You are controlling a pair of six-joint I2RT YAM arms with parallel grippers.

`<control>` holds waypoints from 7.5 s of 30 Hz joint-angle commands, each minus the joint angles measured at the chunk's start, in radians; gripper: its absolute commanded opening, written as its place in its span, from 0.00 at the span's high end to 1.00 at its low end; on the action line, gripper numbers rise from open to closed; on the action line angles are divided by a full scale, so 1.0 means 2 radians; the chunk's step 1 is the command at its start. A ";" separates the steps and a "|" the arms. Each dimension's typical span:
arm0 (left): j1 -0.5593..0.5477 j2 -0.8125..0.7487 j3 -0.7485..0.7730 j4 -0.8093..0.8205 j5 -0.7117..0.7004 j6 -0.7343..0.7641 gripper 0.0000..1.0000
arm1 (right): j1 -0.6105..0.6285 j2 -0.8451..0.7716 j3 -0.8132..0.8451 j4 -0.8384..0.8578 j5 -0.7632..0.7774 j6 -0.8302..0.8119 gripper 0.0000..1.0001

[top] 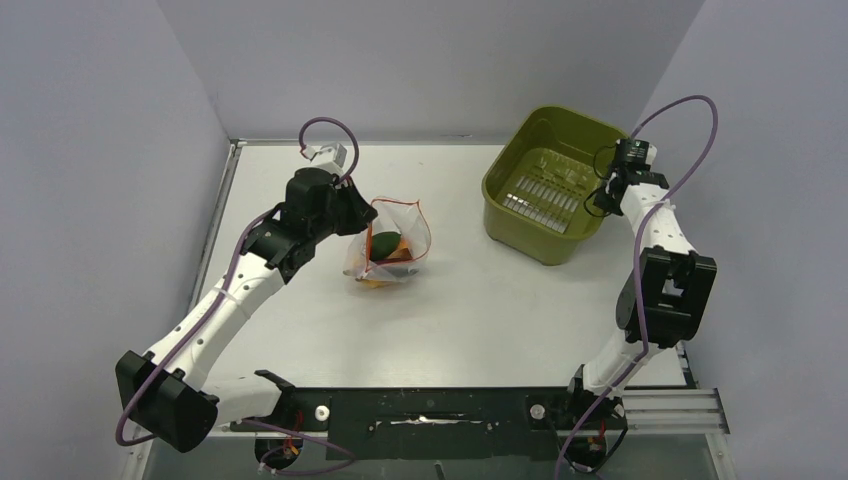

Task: Place the food in the zip-top bag and seal the zipper
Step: Pick up the bin at the center of the board, then place the bin at the center of the board, then zip the zipper food storage bag at the center of the board.

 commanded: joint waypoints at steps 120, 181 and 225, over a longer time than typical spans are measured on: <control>0.027 -0.050 -0.011 0.084 0.204 0.111 1.00 | 0.249 -0.203 0.015 -0.034 -0.425 -0.509 0.37; 0.019 -0.226 -0.176 0.074 0.282 0.378 0.57 | 0.302 -0.050 0.016 0.067 -0.462 -0.245 1.00; -0.022 -0.211 -0.256 0.203 0.249 0.416 1.00 | 0.341 -0.159 -0.033 0.138 -0.428 -0.283 0.59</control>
